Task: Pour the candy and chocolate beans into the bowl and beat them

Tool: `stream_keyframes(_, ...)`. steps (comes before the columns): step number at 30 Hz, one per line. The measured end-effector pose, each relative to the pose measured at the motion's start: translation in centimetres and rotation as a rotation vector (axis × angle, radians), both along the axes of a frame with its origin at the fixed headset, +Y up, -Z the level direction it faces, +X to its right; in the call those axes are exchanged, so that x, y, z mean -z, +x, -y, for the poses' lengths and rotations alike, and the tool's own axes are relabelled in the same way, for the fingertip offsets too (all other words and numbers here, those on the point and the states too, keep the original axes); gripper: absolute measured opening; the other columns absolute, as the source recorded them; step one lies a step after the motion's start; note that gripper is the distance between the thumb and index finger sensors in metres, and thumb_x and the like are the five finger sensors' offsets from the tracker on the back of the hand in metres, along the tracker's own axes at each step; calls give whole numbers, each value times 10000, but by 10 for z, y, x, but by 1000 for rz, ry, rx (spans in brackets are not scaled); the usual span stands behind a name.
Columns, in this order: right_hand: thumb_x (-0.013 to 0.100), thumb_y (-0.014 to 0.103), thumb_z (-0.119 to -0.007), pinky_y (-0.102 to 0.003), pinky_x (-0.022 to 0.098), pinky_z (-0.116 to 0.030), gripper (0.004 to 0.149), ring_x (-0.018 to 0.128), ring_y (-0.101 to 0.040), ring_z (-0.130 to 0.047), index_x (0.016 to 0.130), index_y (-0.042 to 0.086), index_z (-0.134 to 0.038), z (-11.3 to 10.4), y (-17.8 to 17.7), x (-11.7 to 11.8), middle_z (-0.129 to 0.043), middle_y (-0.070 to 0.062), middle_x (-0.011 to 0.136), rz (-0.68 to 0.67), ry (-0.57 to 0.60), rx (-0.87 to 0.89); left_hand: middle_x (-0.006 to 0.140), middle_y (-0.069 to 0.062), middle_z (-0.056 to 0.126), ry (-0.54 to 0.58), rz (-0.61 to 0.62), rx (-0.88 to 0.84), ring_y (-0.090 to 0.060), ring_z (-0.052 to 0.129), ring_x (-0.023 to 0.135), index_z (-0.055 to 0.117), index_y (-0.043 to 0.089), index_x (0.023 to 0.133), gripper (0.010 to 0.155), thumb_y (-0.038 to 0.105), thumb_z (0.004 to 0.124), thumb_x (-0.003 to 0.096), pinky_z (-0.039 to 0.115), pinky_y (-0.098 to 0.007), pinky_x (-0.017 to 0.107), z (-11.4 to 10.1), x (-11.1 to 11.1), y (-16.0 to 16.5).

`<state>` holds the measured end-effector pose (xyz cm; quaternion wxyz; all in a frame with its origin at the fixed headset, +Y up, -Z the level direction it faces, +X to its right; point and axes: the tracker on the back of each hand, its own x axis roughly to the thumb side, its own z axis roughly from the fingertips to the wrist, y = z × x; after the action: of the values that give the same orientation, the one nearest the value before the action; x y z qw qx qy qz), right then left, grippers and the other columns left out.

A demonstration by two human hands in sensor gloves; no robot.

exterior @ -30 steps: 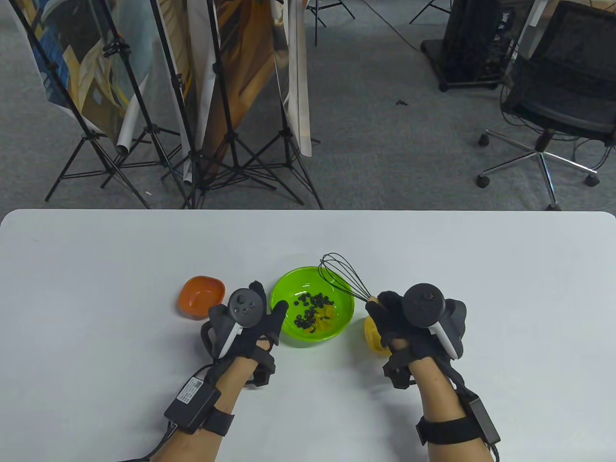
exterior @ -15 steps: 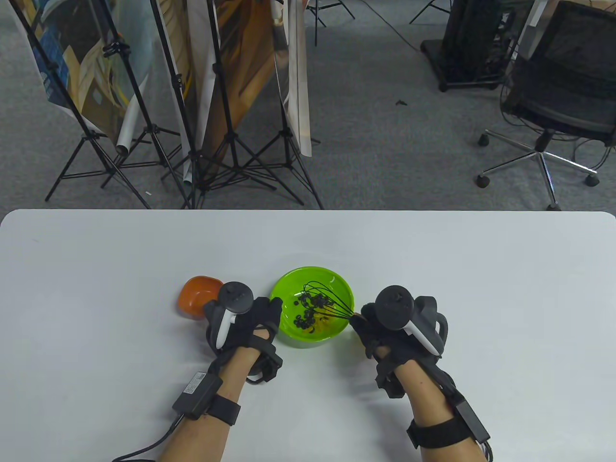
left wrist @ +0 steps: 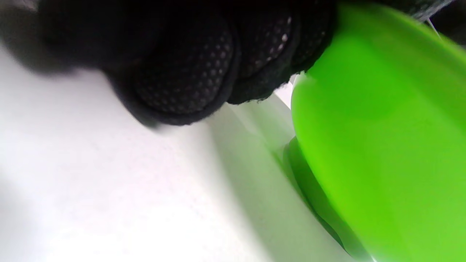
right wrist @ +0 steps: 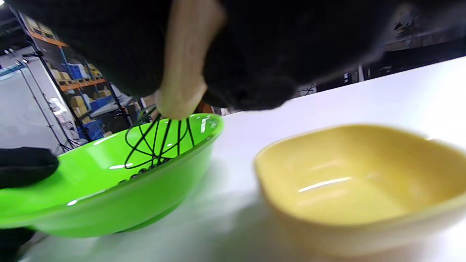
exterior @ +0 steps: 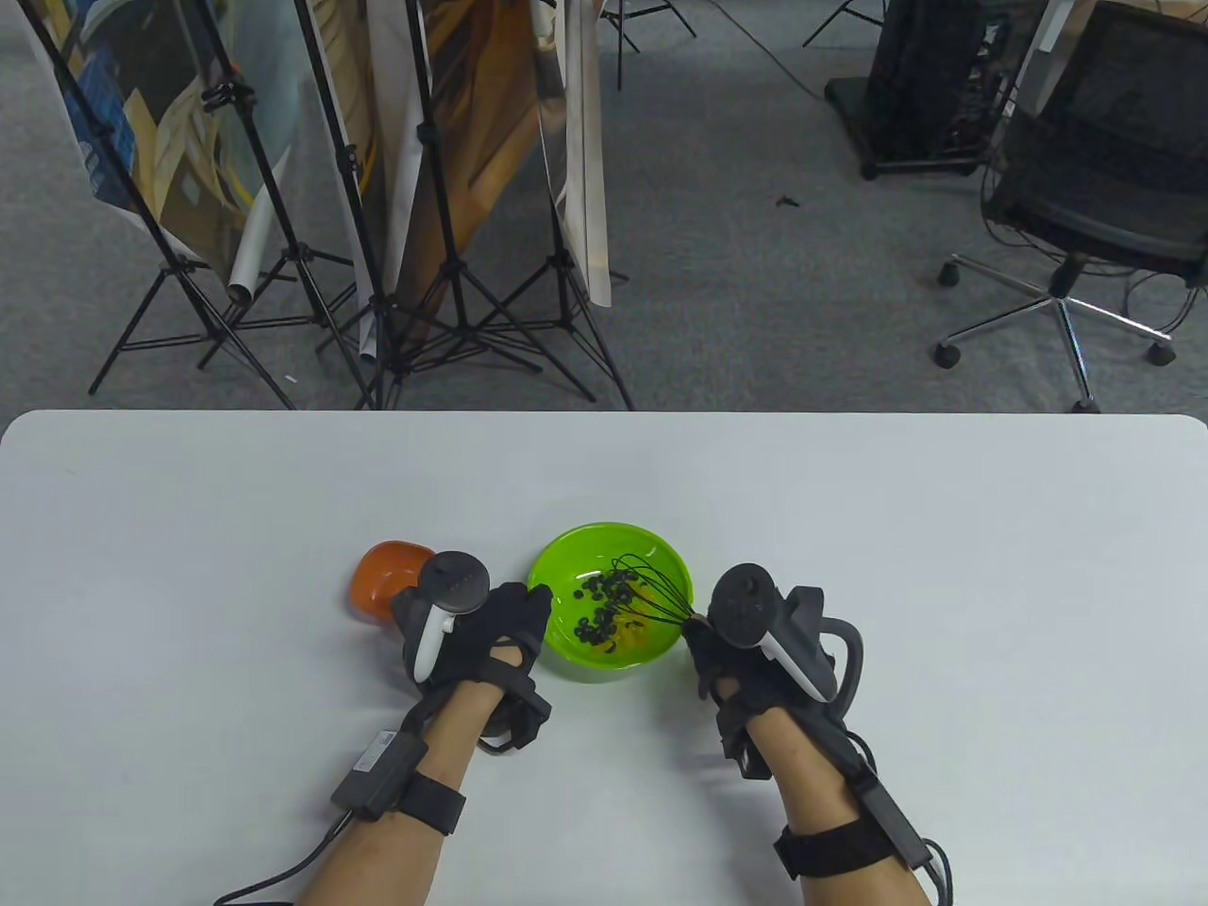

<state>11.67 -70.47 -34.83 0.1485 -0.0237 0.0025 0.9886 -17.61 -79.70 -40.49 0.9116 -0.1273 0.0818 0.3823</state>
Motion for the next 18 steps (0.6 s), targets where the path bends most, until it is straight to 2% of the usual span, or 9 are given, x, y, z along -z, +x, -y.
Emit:
stream_keyframes(4, 465, 495, -845, -367, -51, -869, 536, 39, -209, -944, 828, 106, -907, 4, -22, -6, -1012, -145, 432, -80, 18, -14, 445, 87, 1015, -10, -1, -4, -186, 1069, 301, 866, 231, 640, 423, 592, 715, 478, 929, -282, 193, 0, 0, 0)
stream_keyframes(9, 457, 492, -885, -384, -45, -864, 524, 36, -229, -943, 796, 96, -935, -21, -20, -21, -1021, -153, 423, -147, -25, -44, 461, 96, 1010, -7, -23, -7, -177, 1071, 322, 858, 243, 640, 417, 597, 712, 475, 932, -278, 223, 0, 0, -1)
stream_keyframes(12, 431, 493, -936, -397, -31, -866, 517, 43, -248, -947, 773, 105, -957, -33, -9, -24, -1029, -153, 426, -94, -15, -122, 458, 104, 1005, -18, -24, -4, -168, 1068, 320, 851, 249, 643, 416, 602, 706, 476, 933, -272, 221, 0, 0, -1)
stream_keyframes(18, 417, 491, -953, -396, -19, -871, 522, 52, -246, -950, 773, 109, -957, -33, 7, -16, -1028, -152, 435, 25, 17, -134, 432, 117, 995, -26, -2, 1, -149, 1070, 313, 845, 248, 635, 416, 605, 702, 474, 937, -268, 220, 1, 1, 1)
